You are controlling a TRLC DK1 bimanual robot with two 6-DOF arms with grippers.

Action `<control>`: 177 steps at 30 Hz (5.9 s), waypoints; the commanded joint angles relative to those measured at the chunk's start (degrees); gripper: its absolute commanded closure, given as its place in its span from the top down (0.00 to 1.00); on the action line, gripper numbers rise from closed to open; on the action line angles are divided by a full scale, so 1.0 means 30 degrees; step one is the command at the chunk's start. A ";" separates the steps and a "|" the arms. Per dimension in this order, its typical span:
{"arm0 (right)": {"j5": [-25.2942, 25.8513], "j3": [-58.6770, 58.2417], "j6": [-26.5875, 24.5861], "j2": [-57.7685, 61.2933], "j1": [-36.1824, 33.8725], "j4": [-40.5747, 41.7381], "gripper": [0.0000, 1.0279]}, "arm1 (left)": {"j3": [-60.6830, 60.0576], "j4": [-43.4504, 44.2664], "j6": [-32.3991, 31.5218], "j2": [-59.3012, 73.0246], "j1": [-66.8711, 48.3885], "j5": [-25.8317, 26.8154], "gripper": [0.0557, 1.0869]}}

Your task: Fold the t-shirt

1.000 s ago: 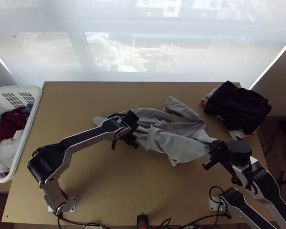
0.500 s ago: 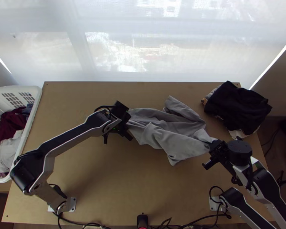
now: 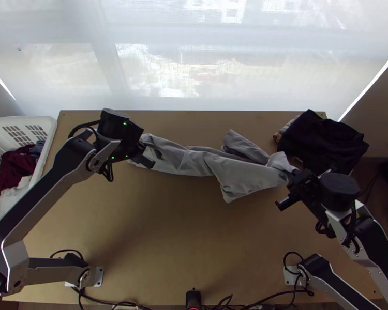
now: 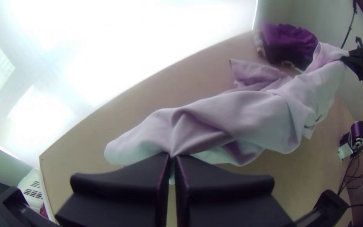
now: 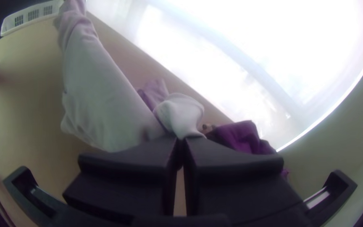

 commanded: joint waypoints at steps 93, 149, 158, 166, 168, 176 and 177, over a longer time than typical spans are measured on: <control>-0.6536 -0.3299 0.7198 0.2195 -0.1919 0.3516 0.95 | -0.9625 0.2728 0.1982 -0.5778 0.2776 0.2509 0.03; -0.3900 -0.5467 0.4122 1.1599 0.4702 1.1514 0.03 | -1.2057 0.1674 0.1015 -0.8561 0.2483 0.2539 0.03; -0.3900 -0.0457 0.3507 1.0076 0.2827 0.6651 0.03 | -1.3492 0.1498 0.1103 -0.9938 0.1897 0.2539 0.03; -0.3841 0.4055 0.3360 0.6970 0.2886 0.0996 0.03 | -1.5104 0.0824 0.0898 -1.1139 0.0901 0.2597 0.03; -0.3607 0.4641 0.3419 0.6062 0.2827 -0.0263 0.03 | -1.5426 0.0648 0.0839 -1.1315 0.0637 0.2744 0.04; -0.2757 0.4934 0.3390 0.2019 0.0718 -0.3369 0.03 | -1.6949 0.0238 -0.0098 -1.1549 -0.0300 0.3330 0.30; -0.2757 0.4817 0.3390 0.1667 0.0483 -0.3545 0.03 | -1.6920 0.0033 -0.0215 -1.1608 -0.0271 0.3300 0.39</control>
